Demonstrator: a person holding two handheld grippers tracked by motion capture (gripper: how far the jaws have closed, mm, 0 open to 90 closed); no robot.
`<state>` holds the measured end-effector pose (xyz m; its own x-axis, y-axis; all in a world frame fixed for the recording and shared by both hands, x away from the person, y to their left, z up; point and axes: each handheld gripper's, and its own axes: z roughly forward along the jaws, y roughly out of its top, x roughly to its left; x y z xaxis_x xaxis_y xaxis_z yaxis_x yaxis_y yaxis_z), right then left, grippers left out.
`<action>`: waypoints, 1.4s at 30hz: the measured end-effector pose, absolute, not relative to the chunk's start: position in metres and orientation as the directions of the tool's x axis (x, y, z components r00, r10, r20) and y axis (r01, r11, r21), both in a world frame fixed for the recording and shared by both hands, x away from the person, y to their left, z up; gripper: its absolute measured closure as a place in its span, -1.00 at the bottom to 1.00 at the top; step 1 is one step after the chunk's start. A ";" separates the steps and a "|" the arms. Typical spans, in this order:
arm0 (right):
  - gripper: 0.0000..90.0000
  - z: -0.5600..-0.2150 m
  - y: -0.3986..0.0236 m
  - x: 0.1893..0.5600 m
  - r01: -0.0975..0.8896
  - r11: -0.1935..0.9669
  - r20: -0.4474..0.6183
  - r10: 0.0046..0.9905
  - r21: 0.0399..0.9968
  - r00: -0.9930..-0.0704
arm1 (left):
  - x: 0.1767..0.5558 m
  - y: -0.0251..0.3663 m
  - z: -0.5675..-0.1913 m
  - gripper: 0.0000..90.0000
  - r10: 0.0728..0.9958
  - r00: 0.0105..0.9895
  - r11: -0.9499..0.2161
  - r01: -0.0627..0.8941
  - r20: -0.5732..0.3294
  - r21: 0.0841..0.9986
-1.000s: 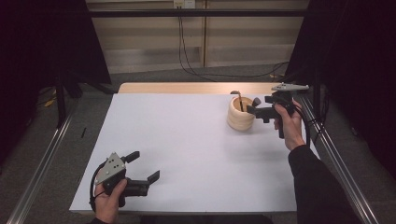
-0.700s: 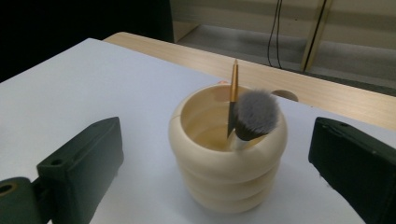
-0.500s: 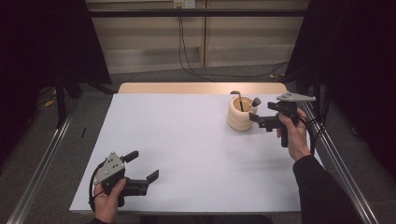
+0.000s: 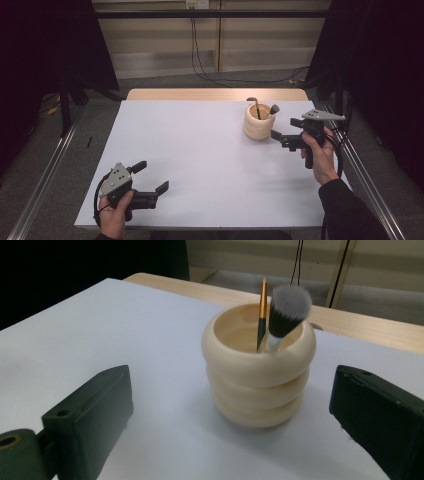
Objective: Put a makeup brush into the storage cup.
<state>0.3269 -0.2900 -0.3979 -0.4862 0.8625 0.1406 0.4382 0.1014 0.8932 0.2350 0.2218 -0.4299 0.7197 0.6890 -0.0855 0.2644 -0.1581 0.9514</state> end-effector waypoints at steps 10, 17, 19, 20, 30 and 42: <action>-0.94 -0.402 -0.293 0.299 0.421 0.109 0.130 0.856 0.900 -0.500 | 0.235 0.223 -0.429 -0.97 0.691 0.718 -0.155 0.263 -0.086 0.952; -0.93 -0.404 -0.294 0.281 0.403 0.097 0.122 0.867 0.910 -0.483 | 0.234 0.223 -0.429 -0.97 0.694 0.714 -0.148 0.265 -0.091 0.953; -0.93 -0.406 -0.296 0.276 0.396 0.095 0.120 0.867 0.913 -0.483 | 0.234 0.223 -0.429 -0.97 0.692 0.716 -0.147 0.265 -0.092 0.953; -0.94 -0.407 -0.296 0.273 0.402 0.093 0.124 0.868 0.911 -0.481 | 0.233 0.223 -0.428 -0.97 0.696 0.712 -0.143 0.264 -0.093 0.954; -0.93 -0.419 -0.305 0.242 0.400 0.062 0.142 0.877 0.915 -0.460 | 0.230 0.223 -0.428 -0.98 0.698 0.712 -0.155 0.257 -0.078 0.954; -0.93 -0.426 -0.312 0.210 0.399 0.033 0.157 0.886 0.917 -0.436 | 0.224 0.228 -0.426 -0.98 0.712 0.699 -0.137 0.238 -0.071 0.962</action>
<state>0.2101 -0.3117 -0.4262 -0.4361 0.8860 0.1574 0.3986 0.0333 0.9165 0.2242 0.2277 -0.4255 0.6988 0.7118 -0.0711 0.2375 -0.1370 0.9617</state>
